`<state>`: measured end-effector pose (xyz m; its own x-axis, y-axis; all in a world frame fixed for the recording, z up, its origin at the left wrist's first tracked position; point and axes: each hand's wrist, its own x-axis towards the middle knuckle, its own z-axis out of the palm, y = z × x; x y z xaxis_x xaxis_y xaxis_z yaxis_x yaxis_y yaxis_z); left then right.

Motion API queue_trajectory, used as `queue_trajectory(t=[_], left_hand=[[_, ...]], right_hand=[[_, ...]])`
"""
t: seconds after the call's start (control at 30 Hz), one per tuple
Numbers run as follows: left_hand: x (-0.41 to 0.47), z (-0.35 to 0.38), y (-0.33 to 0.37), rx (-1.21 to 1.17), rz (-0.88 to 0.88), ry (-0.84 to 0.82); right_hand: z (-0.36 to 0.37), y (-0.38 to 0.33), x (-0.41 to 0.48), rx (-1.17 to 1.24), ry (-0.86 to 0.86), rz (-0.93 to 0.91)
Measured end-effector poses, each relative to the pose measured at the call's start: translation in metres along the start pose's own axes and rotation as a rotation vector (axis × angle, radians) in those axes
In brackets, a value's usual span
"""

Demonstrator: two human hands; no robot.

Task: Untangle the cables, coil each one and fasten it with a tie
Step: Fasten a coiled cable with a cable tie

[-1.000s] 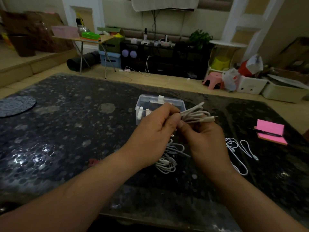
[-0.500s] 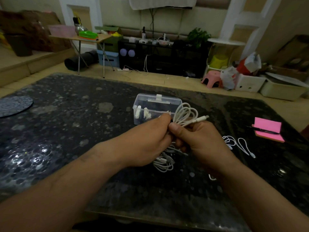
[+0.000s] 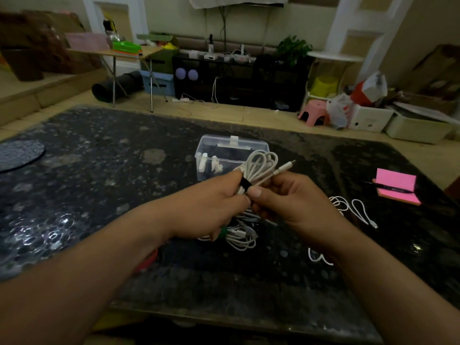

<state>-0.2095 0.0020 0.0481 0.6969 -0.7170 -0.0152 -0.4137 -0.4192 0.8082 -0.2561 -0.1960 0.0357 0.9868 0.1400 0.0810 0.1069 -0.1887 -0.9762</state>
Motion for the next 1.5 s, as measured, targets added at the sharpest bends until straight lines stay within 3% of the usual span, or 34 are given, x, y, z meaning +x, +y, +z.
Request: queue_trajectory(t=[0.23,0.57,0.7,0.9,1.0,1.1,1.23,1.37,1.5], left_hand=[[0.0,-0.003,0.005,-0.007,-0.02,-0.018],[0.0,0.007,0.0,-0.404,-0.049,-0.05],[0.001,0.007,-0.001,-0.523,-0.075,-0.034],[0.006,0.012,-0.001,-0.541,-0.112,-0.098],[0.007,0.012,0.0,-0.562,-0.123,-0.149],[0.009,0.011,-0.002,-0.665,-0.135,-0.209],[0.011,0.008,-0.003,-0.784,-0.157,-0.277],[0.014,0.011,-0.008,-0.705,-0.216,-0.17],[0.013,0.018,-0.008,-0.577,-0.144,0.161]], right_hand=[[0.004,-0.001,-0.002,-0.018,-0.001,-0.045],[0.011,0.0,-0.001,-0.023,0.113,-0.089],[0.005,0.002,-0.001,-0.022,0.047,-0.099],[-0.003,0.006,0.001,-0.077,0.037,-0.071],[-0.007,0.011,0.001,-0.021,0.001,-0.023],[0.0,0.016,0.0,0.192,-0.065,0.014],[0.011,0.018,0.003,0.317,0.045,-0.041],[0.015,0.021,0.005,0.098,0.201,-0.067],[0.019,0.025,0.009,-0.014,0.315,-0.037]])
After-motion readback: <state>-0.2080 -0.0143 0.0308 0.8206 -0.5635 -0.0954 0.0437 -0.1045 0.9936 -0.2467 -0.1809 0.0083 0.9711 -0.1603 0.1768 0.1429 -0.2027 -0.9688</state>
